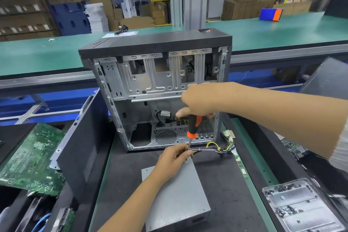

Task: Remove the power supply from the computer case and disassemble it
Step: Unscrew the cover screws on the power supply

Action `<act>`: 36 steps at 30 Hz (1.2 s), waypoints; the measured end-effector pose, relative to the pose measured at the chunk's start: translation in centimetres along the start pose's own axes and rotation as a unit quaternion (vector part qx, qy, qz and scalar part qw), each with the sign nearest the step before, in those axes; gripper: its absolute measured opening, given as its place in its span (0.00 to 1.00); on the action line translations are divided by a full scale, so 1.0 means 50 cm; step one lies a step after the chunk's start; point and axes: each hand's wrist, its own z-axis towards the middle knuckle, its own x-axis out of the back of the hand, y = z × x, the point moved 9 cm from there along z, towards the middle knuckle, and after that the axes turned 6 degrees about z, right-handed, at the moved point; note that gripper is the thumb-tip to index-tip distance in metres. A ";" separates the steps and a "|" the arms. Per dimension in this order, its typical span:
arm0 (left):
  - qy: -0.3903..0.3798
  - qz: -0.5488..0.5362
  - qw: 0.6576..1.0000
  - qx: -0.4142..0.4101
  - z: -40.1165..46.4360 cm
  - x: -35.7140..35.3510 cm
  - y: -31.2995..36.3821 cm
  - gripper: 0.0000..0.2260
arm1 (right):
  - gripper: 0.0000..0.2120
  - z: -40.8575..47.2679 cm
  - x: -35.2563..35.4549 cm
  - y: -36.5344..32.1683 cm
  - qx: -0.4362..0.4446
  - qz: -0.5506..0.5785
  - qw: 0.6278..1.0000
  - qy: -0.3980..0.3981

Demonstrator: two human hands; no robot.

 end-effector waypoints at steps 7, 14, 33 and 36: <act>-0.001 -0.026 1.000 -0.008 -0.002 0.000 0.002 0.07 | 0.29 -0.020 -0.003 -0.006 0.049 0.072 0.993 -0.077; 0.006 -0.021 1.000 -0.004 0.000 0.001 -0.002 0.04 | 0.17 0.000 -0.015 -0.001 0.022 -0.009 0.999 -0.030; -0.003 -0.033 0.999 0.005 0.001 -0.003 -0.016 0.05 | 0.32 -0.016 0.001 -0.002 0.005 0.100 0.994 -0.032; 0.007 -0.018 1.000 0.008 0.001 0.000 -0.019 0.05 | 0.32 -0.014 -0.005 0.012 -0.060 0.031 0.998 -0.005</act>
